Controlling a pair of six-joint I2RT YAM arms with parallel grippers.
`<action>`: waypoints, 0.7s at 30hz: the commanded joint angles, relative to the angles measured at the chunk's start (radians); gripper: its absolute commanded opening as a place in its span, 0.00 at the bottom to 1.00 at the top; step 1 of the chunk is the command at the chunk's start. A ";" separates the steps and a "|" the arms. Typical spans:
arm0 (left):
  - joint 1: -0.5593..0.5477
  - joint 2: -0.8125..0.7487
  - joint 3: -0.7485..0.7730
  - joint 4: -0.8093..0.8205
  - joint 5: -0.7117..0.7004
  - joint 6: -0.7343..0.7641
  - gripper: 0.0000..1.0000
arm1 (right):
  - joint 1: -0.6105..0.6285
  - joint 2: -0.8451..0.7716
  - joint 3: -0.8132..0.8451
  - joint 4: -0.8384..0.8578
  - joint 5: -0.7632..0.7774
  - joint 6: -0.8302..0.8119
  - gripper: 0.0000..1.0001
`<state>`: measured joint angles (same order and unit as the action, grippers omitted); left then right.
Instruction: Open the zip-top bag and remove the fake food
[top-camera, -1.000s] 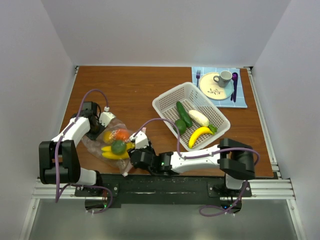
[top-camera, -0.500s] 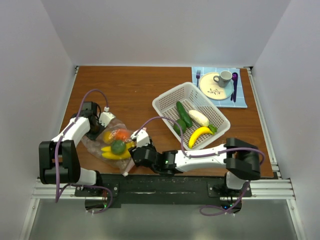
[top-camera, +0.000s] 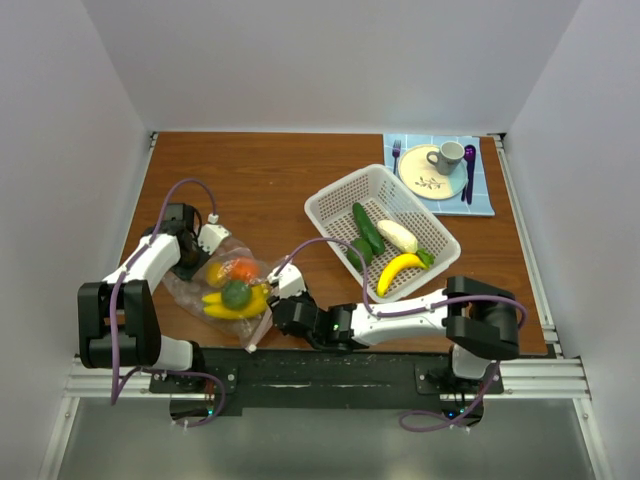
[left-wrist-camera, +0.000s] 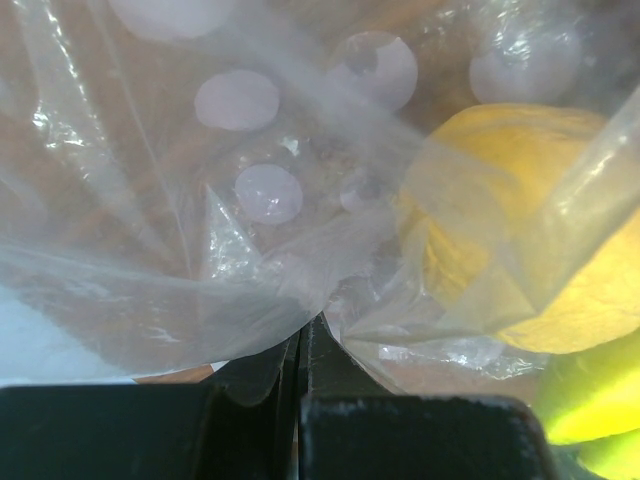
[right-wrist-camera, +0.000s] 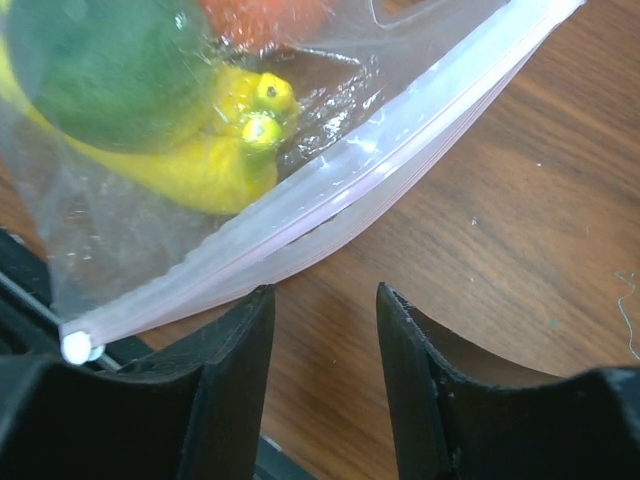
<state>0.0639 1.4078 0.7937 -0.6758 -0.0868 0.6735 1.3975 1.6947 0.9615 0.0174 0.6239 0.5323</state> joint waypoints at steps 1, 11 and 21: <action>-0.003 -0.006 0.030 -0.013 -0.005 -0.003 0.00 | -0.005 0.031 0.065 0.047 0.051 -0.020 0.54; -0.003 -0.020 0.018 -0.013 -0.007 0.000 0.00 | -0.005 0.121 0.197 0.079 0.048 -0.048 0.62; -0.001 -0.012 0.007 -0.005 0.001 0.000 0.00 | -0.067 0.177 0.233 0.104 0.022 -0.006 0.62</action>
<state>0.0639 1.4078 0.7937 -0.6792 -0.0868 0.6735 1.3743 1.8339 1.1603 0.0769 0.6365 0.4957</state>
